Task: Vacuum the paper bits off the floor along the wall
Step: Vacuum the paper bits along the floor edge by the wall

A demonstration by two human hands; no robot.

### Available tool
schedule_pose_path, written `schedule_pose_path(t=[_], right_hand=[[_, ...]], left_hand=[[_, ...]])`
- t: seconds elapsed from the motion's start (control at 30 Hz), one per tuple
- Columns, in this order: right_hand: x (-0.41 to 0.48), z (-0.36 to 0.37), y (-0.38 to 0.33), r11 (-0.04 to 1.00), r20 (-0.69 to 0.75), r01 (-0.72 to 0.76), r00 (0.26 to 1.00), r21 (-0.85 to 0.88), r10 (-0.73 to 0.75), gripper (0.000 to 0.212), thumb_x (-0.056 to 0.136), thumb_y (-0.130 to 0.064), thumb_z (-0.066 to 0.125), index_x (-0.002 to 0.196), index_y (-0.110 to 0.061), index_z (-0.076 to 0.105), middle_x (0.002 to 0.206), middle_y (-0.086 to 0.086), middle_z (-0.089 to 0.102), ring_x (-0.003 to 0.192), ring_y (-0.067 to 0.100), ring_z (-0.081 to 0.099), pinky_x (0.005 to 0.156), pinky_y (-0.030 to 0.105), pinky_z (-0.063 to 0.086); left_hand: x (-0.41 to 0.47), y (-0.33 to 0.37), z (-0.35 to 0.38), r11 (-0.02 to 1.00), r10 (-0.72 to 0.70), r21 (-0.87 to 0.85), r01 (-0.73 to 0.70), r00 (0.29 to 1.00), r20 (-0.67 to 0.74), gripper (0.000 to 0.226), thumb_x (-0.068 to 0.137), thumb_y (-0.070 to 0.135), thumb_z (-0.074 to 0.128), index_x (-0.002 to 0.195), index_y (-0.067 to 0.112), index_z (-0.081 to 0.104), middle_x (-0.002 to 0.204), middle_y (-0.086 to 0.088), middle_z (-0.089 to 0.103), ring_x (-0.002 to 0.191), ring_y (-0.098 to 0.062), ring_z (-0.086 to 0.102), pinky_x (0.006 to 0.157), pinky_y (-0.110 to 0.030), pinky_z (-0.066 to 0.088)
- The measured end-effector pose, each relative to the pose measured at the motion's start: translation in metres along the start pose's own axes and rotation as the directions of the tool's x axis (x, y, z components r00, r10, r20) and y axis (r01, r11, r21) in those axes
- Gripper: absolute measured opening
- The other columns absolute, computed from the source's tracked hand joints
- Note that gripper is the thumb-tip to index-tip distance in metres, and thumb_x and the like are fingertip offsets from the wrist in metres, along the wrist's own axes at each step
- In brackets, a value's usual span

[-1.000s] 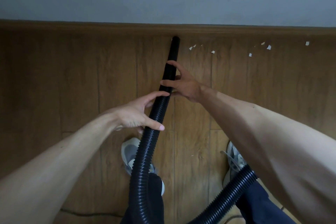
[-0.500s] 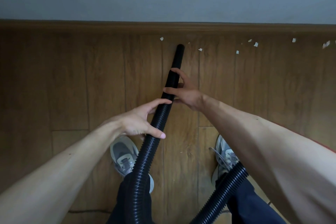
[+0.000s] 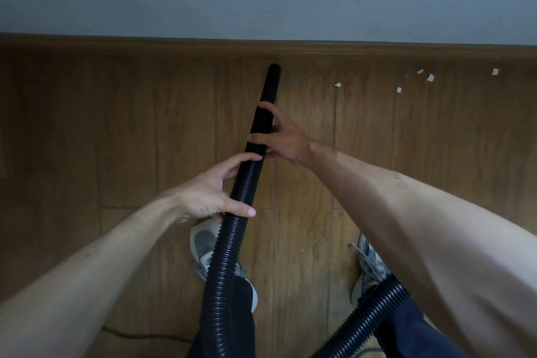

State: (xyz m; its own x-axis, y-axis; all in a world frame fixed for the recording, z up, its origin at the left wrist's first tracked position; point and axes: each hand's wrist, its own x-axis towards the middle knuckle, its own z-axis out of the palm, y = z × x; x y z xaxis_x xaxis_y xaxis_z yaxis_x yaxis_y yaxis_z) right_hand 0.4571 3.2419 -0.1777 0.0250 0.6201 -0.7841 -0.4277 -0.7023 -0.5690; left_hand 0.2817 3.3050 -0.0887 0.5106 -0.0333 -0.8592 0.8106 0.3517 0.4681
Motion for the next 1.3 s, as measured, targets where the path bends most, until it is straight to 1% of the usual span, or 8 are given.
schedule_pose_path(t=[0.13,0.3,0.53,0.63,0.77,0.9,1.07,1.3], right_hand=[[0.008,0.004,-0.008,1.000,0.019,-0.007,1.000,0.007,0.007,0.080,0.085,-0.006,0.073,0.146,-0.038,0.034,0.127,0.012,0.053,0.109,0.025,0.062,0.077,0.037,0.061],[0.002,-0.007,-0.005,1.000,0.030,-0.030,0.999,0.008,0.030,0.080,0.085,-0.007,0.073,0.146,-0.041,0.035,0.132,0.011,0.049,0.113,0.024,0.059,0.080,0.039,0.061],[-0.023,-0.029,0.012,0.997,-0.010,-0.060,0.998,0.056,0.060,0.078,0.085,-0.009,0.073,0.144,-0.044,0.037,0.134,0.008,0.049,0.114,0.024,0.059,0.081,0.040,0.061],[-0.034,-0.041,0.018,0.996,-0.036,-0.054,0.998,0.072,0.057,0.076,0.086,-0.008,0.073,0.145,-0.042,0.037,0.133,0.008,0.049,0.110,0.020,0.060,0.079,0.038,0.061],[-0.048,-0.059,0.027,0.990,-0.097,-0.031,0.994,0.138,0.045,0.078,0.084,-0.008,0.075,0.146,-0.037,0.038,0.134,0.011,0.049,0.112,0.024,0.060,0.073,0.035,0.062],[-0.060,-0.078,0.036,0.980,-0.126,-0.014,0.991,0.199,0.039,0.077,0.084,-0.008,0.075,0.146,-0.037,0.039,0.132,0.013,0.051,0.111,0.028,0.062,0.074,0.036,0.062],[-0.067,-0.101,0.040,0.967,-0.145,0.001,0.989,0.254,0.037,0.079,0.084,-0.008,0.076,0.146,-0.038,0.038,0.134,0.012,0.049,0.114,0.029,0.061,0.080,0.042,0.061],[-0.076,-0.127,0.045,0.957,-0.197,0.043,0.980,0.287,0.015,0.080,0.083,-0.010,0.077,0.146,-0.039,0.037,0.139,0.013,0.047,0.120,0.032,0.057,0.083,0.046,0.060]], left_hand=[[-0.001,0.001,-0.009,1.000,0.004,-0.004,-0.004,1.000,-0.015,0.091,0.073,0.001,0.082,0.132,0.056,0.040,0.123,0.018,0.043,0.083,-0.021,0.075,0.072,-0.045,0.062],[0.004,0.006,-0.002,1.000,-0.016,-0.005,0.016,0.999,0.034,0.089,0.074,0.000,0.081,0.131,0.056,0.041,0.123,0.018,0.046,0.082,-0.023,0.075,0.065,-0.040,0.061],[0.014,0.009,0.020,0.999,-0.038,-0.001,0.039,0.994,0.103,0.090,0.075,-0.005,0.079,0.131,0.056,0.042,0.126,0.015,0.046,0.083,-0.028,0.074,0.078,-0.062,0.056],[0.019,0.014,0.032,0.999,-0.042,0.013,0.040,0.991,0.128,0.090,0.075,-0.006,0.078,0.131,0.055,0.043,0.127,0.015,0.047,0.081,-0.028,0.073,0.079,-0.066,0.054],[0.030,0.025,0.048,0.998,-0.057,0.039,0.051,0.987,0.150,0.091,0.076,-0.009,0.077,0.132,0.054,0.042,0.131,0.010,0.045,0.076,-0.023,0.072,0.074,-0.057,0.059],[0.043,0.034,0.064,0.995,-0.067,0.084,0.053,0.982,0.174,0.091,0.076,-0.008,0.078,0.130,0.056,0.043,0.134,0.004,0.044,0.073,-0.019,0.071,0.063,-0.042,0.060],[0.056,0.045,0.079,0.990,-0.061,0.139,0.036,0.982,0.181,0.092,0.074,-0.005,0.081,0.131,0.056,0.042,0.133,0.005,0.044,0.084,-0.023,0.071,0.076,-0.046,0.061],[0.072,0.065,0.096,0.976,-0.060,0.217,0.015,0.977,0.206,0.092,0.074,-0.003,0.082,0.134,0.053,0.040,0.132,0.003,0.043,0.089,-0.019,0.071,0.076,-0.030,0.059]])
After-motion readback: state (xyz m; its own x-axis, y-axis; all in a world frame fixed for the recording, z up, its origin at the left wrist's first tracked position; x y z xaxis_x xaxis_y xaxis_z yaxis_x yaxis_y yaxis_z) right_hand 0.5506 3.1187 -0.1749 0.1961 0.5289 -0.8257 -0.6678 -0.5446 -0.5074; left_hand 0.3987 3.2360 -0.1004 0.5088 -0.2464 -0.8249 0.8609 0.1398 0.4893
